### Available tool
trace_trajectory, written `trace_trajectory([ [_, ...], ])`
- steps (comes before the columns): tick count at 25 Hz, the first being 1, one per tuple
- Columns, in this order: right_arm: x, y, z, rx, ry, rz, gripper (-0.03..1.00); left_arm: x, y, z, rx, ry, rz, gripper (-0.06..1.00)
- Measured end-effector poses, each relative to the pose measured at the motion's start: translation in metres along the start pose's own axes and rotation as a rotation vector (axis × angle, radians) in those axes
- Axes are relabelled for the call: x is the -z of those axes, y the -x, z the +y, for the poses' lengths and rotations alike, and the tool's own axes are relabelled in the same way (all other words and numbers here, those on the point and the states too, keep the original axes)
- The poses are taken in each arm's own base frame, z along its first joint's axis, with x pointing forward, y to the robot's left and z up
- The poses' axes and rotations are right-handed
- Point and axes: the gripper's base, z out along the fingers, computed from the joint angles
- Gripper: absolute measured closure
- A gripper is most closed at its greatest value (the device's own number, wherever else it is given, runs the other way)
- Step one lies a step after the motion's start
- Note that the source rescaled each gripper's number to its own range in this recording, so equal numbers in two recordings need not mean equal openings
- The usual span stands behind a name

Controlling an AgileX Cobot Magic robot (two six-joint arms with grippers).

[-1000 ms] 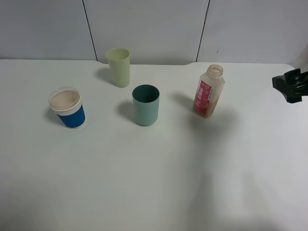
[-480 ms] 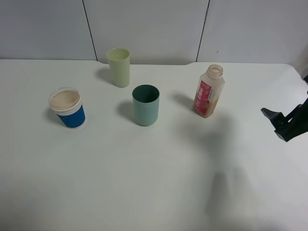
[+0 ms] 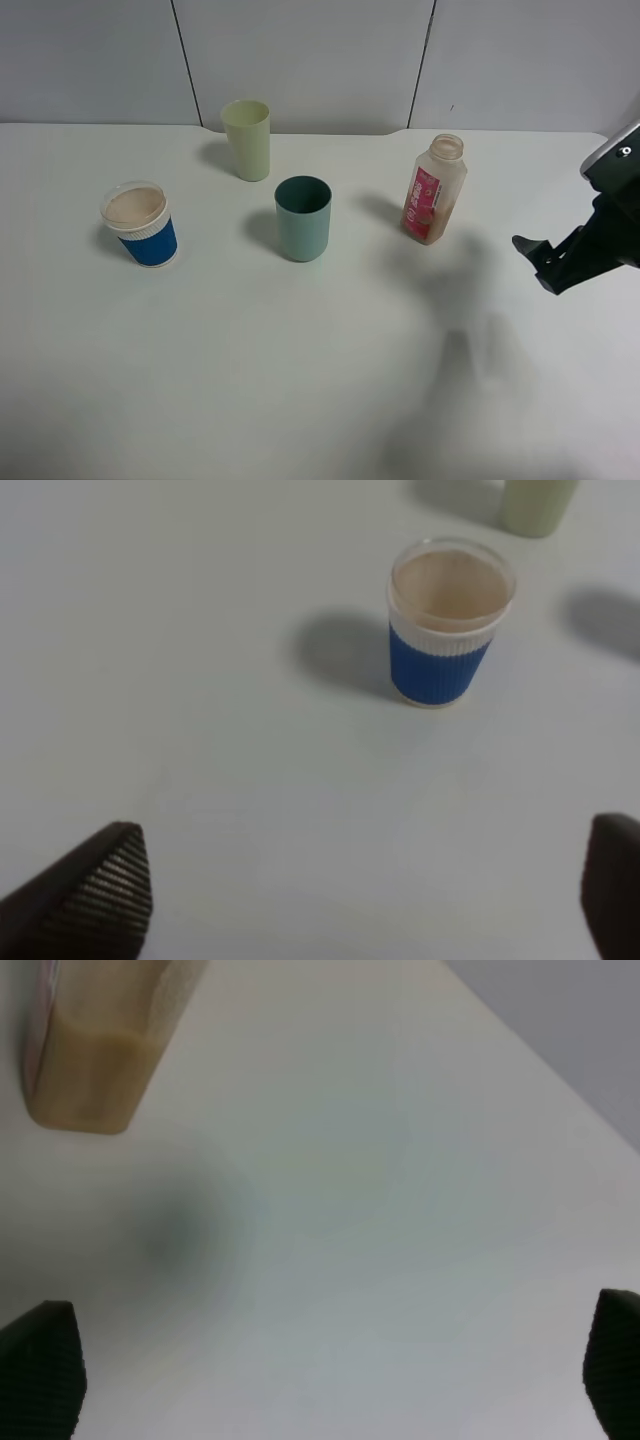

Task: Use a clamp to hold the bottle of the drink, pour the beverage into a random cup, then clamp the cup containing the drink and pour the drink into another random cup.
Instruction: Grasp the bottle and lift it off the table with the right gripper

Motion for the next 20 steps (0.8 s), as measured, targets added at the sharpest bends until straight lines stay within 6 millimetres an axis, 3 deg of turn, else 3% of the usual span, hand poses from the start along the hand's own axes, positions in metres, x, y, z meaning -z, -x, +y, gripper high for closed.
trace_trajectory([
  [11,-0.034,-0.01,0.013,-0.037,0.049,-0.021,-0.03,0.0,0.0,0.0,0.0,0.0,0.0,0.37],
  [20,-0.074,-0.02,0.032,-0.101,0.153,-0.078,-0.03,0.0,0.0,0.0,0.0,0.0,0.0,0.37],
])
